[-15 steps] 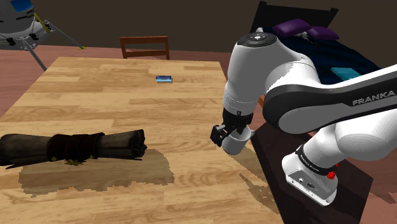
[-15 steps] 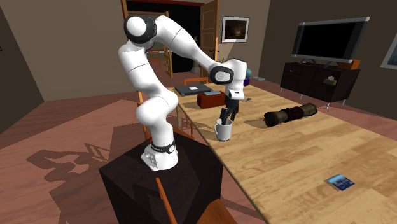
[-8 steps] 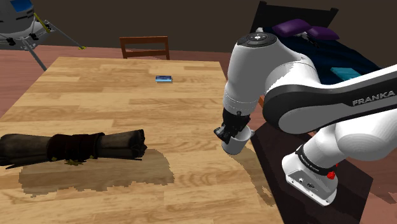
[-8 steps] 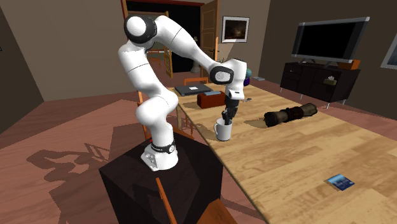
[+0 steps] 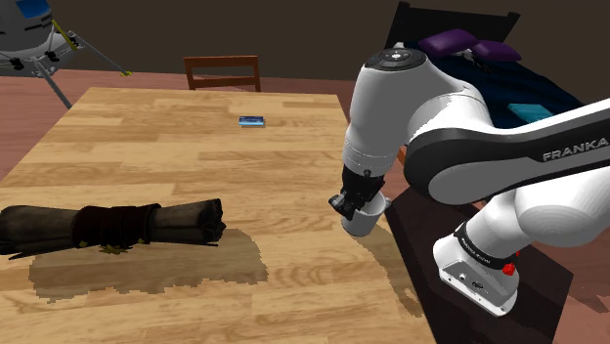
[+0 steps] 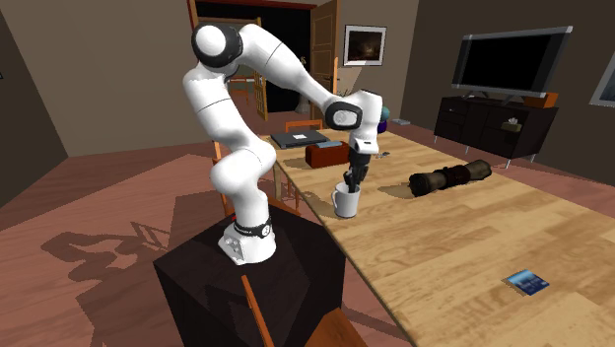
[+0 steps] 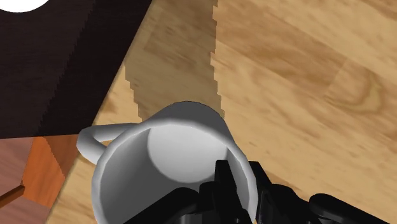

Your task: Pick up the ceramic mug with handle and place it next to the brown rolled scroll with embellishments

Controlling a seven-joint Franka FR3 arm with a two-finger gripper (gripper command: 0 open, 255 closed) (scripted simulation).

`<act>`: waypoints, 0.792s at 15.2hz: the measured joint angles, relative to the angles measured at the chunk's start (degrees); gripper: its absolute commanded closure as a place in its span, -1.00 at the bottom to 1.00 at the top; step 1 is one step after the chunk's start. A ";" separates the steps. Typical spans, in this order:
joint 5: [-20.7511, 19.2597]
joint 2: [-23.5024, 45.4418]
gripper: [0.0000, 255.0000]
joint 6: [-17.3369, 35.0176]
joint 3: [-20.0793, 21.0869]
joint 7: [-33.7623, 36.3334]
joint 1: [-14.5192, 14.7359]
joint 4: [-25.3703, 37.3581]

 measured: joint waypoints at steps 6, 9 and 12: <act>-0.23 -2.93 1.00 -5.21 -1.72 -0.52 0.37 2.34; -0.51 -3.97 1.00 -7.96 -2.39 -0.46 0.44 4.09; -0.76 -5.02 1.00 -10.41 -3.17 -0.62 0.49 5.49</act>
